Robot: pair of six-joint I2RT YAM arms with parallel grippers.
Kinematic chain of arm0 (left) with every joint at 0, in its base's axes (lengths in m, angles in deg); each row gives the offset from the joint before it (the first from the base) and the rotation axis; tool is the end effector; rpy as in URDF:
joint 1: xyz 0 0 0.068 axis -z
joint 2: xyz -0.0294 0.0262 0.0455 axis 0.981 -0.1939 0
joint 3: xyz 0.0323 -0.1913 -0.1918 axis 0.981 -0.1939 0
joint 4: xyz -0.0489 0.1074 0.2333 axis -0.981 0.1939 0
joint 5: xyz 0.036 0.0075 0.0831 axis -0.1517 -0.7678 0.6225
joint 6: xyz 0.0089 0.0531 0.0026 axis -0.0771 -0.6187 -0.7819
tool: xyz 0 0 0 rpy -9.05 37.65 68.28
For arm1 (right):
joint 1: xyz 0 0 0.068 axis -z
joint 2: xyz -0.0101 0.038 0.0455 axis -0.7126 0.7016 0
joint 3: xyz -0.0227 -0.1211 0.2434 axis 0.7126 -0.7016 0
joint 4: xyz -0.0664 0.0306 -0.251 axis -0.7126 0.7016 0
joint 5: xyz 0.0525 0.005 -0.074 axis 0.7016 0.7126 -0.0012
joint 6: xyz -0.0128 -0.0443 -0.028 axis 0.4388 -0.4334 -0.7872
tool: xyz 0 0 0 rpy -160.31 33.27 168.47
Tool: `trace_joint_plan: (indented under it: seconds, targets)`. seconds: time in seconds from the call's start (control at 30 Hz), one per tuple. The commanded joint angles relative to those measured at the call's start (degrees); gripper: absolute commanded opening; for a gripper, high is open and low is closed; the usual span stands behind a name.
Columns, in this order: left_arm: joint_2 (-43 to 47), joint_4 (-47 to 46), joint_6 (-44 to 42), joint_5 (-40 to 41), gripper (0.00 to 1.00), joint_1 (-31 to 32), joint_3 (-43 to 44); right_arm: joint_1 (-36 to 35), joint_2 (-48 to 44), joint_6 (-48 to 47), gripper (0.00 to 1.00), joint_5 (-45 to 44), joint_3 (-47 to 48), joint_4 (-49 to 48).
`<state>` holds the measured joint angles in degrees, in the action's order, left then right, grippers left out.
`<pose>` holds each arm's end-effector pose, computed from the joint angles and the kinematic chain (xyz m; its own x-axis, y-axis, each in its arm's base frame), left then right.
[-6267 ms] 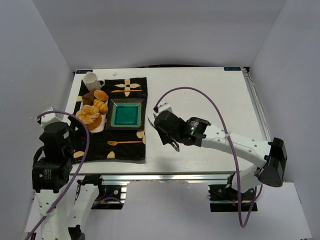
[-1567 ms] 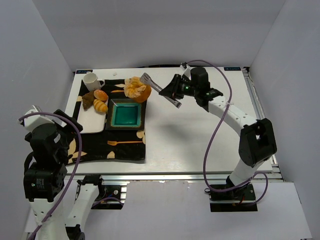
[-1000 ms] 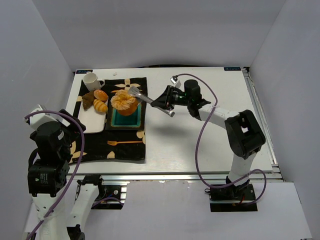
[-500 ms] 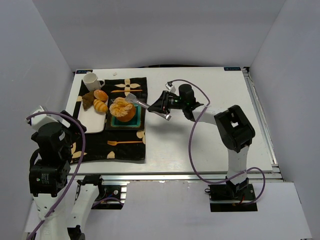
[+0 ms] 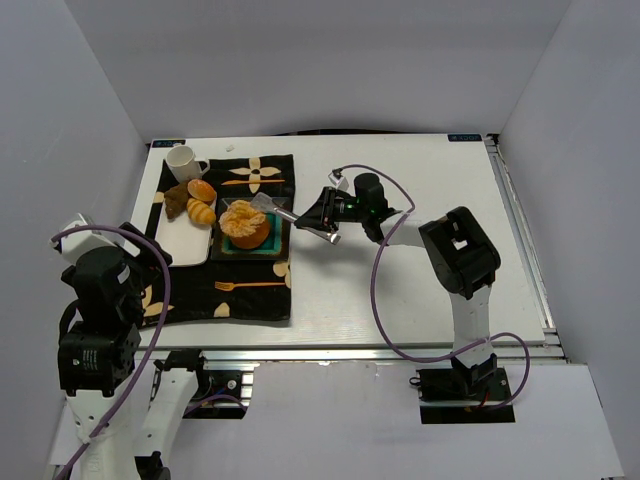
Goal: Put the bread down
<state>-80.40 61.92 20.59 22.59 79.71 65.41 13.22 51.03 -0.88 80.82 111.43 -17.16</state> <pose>0.0497 0.0144 0.4154 -0.1967 -0.4348 -0.8788 -0.5309 0.8008 -0.2774 0.3667 0.2597 0.1788 -0.9270 0.1825 -0.3276 -0.2843 0.2276 0.9313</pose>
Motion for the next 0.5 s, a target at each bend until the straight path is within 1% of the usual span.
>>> trace_joint_plan:
  seconds: [0.0, 0.3, 0.4, 0.47]
  targets:
    - [0.58, 0.55, -0.28, 1.07, 0.98, 0.17, -0.02, 0.06, -1.54, -2.99, 0.0, -0.9, 0.97, -2.19]
    - [0.49, 0.29, -0.1, 0.63, 0.98, 0.17, -0.55, 0.06, -2.77, -8.27, 0.0, -2.58, 1.5, 4.14]
    - [0.58, -0.24, -0.1, 0.1, 0.98, 0.17, -0.99, 0.06, -3.29, -9.41, 0.06, -2.49, 1.32, 4.41]
    - [0.4, -0.15, 0.08, -0.08, 0.98, 0.17, -1.16, 0.06, -3.82, -9.5, 0.07, -2.49, 0.8, 4.5]
